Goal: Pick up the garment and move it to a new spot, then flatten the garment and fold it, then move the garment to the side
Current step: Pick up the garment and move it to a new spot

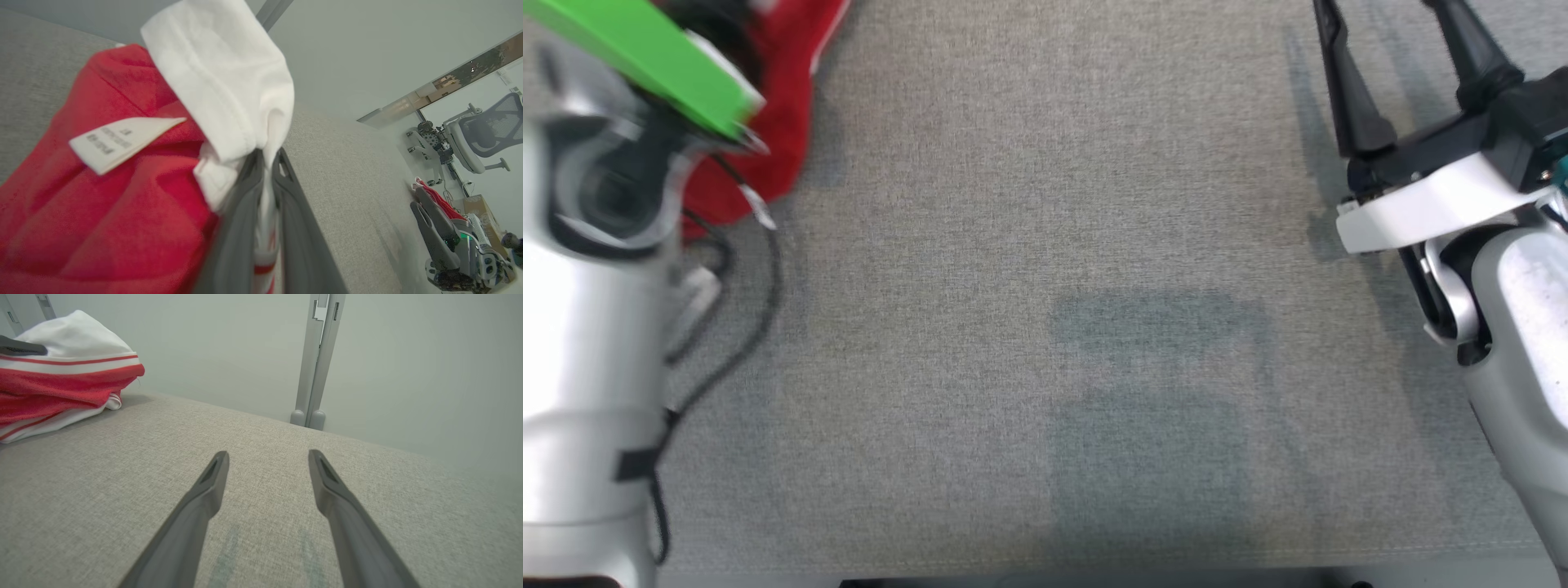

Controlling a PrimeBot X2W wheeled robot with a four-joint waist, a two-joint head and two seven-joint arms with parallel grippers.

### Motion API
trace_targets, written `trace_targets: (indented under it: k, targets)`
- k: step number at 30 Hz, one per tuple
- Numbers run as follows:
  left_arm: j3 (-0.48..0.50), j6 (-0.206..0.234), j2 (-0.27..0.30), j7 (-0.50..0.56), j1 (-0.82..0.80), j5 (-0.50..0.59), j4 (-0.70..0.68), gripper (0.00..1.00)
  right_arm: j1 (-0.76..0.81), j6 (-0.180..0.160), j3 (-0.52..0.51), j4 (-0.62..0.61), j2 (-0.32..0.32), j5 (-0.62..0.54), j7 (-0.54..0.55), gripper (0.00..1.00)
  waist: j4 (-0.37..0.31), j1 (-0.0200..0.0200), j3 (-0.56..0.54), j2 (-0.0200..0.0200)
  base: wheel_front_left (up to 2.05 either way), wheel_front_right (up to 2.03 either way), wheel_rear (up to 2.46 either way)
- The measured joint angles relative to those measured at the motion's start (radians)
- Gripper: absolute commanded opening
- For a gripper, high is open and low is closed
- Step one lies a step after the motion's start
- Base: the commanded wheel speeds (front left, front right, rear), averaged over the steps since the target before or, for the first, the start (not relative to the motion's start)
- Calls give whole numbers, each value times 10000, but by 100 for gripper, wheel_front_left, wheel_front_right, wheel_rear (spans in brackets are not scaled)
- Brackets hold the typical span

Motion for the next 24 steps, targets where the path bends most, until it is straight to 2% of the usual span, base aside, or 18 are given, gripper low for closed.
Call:
trace_targets:
  k: [15,24]
  targets:
    - [-3388,-38,-1722,-589,1894,1478,-1231,0,1129,-82,343,1112,543,445,-546,100,-453,-1,-1858,0,0,0,0]
    - [-5058,-38,-1756,-1009,2524,2506,-844,0,1284,-77,723,1296,989,522,-585,100,-1288,-1,-2618,0,0,0,0]
